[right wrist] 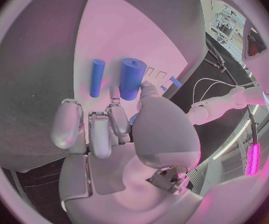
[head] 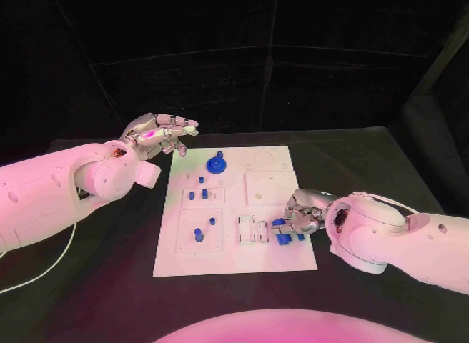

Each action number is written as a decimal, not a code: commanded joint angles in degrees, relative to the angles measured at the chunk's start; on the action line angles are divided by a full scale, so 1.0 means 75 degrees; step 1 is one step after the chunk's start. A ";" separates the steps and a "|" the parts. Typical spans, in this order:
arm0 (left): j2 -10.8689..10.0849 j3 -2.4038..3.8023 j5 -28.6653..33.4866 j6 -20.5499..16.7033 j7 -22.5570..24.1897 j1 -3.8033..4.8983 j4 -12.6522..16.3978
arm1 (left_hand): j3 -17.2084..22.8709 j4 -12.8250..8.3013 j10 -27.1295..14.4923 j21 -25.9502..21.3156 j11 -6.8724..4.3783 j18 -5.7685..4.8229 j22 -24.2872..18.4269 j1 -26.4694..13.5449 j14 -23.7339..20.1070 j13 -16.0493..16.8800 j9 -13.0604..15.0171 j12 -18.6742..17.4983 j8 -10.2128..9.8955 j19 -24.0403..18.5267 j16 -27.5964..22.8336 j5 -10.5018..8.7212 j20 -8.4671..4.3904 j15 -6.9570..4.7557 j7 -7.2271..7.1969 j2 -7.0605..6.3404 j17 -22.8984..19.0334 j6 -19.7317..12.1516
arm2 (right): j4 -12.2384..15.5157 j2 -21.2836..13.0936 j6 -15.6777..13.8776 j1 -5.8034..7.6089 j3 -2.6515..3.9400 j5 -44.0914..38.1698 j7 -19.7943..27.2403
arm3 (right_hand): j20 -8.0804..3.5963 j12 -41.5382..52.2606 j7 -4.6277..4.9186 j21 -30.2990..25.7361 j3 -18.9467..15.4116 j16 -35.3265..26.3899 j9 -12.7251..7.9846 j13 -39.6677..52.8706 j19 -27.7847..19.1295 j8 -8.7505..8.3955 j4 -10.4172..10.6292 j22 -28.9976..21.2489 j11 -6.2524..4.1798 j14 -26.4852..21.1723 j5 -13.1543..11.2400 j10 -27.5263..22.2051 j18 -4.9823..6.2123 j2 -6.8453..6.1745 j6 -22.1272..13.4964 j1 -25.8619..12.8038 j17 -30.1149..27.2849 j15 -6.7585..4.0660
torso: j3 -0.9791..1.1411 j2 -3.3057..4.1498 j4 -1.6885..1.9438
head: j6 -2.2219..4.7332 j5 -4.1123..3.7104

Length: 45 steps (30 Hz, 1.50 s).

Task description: Assemble the parts on the task board

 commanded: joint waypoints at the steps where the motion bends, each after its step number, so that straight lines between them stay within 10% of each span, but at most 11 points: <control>1: 0.0018 0.0001 -0.0013 0.0088 0.0011 0.0006 -0.0007 | 0.0008 0.0003 -0.0064 -0.0038 0.0002 0.0100 -0.0011 -0.0015 0.0011 -0.0010 -0.0012 0.0029 0.0029 -0.0018 0.0049 0.0005 0.0008 0.0019 0.0005 0.0045 -0.0001 -0.0071 | 0.0195 -0.0050 -0.0690 0.0012 0.0009 0.0512 0.0046 | -0.0011 0.0034 -0.0046 0.0033 -0.0033 0.0060 0.0054 0.0020 0.0043 0.0056 -0.0025 0.0026 -0.0034 0.0539 0.0095 0.0010 -0.0055 0.0075 0.0000 0.0032 0.0702 -0.0058 | -0.0013 0.0001 0.0005 | 0.0014 0.0001; 31: 0.0017 -0.0005 -0.0013 0.0153 -0.0100 0.0006 0.0046 | 0.0007 0.0005 -0.0069 -0.0038 0.0003 0.0099 -0.0011 -0.0019 0.0011 -0.0012 -0.0013 0.0029 0.0030 -0.0017 0.0052 0.0005 0.0009 0.0020 0.0006 0.0045 0.0000 -0.0075 | -0.0070 0.0871 -0.0995 0.0032 0.0019 0.1028 -0.0007 | -0.0037 0.0053 -0.0083 0.0068 -0.0063 0.0095 0.0165 0.0078 0.0077 0.0145 -0.0035 0.0102 -0.0068 0.0553 0.0259 0.0052 -0.0068 0.0131 0.0029 0.0108 0.0785 -0.0085 | -0.0005 0.0021 0.0017 | -0.0039 0.0192; 45: 0.0026 -0.0005 -0.0013 0.0171 -0.0123 0.0008 0.0054 | 0.0007 0.0005 -0.0069 -0.0038 0.0003 0.0099 -0.0011 -0.0019 0.0011 -0.0012 -0.0013 0.0029 0.0030 -0.0017 0.0052 0.0005 0.0009 0.0020 0.0006 0.0045 0.0000 -0.0075 | -0.0237 0.1090 -0.0865 0.0063 0.0021 0.0933 -0.0098 | -0.0059 0.0007 -0.0099 0.0072 -0.0275 0.0091 0.0346 0.0094 0.0074 0.0193 -0.0017 0.0114 -0.0082 0.0549 -0.0273 0.0067 -0.0069 0.0144 0.0003 -0.0024 0.0790 -0.0102 | -0.0005 0.0013 0.0019 | -0.0063 0.0236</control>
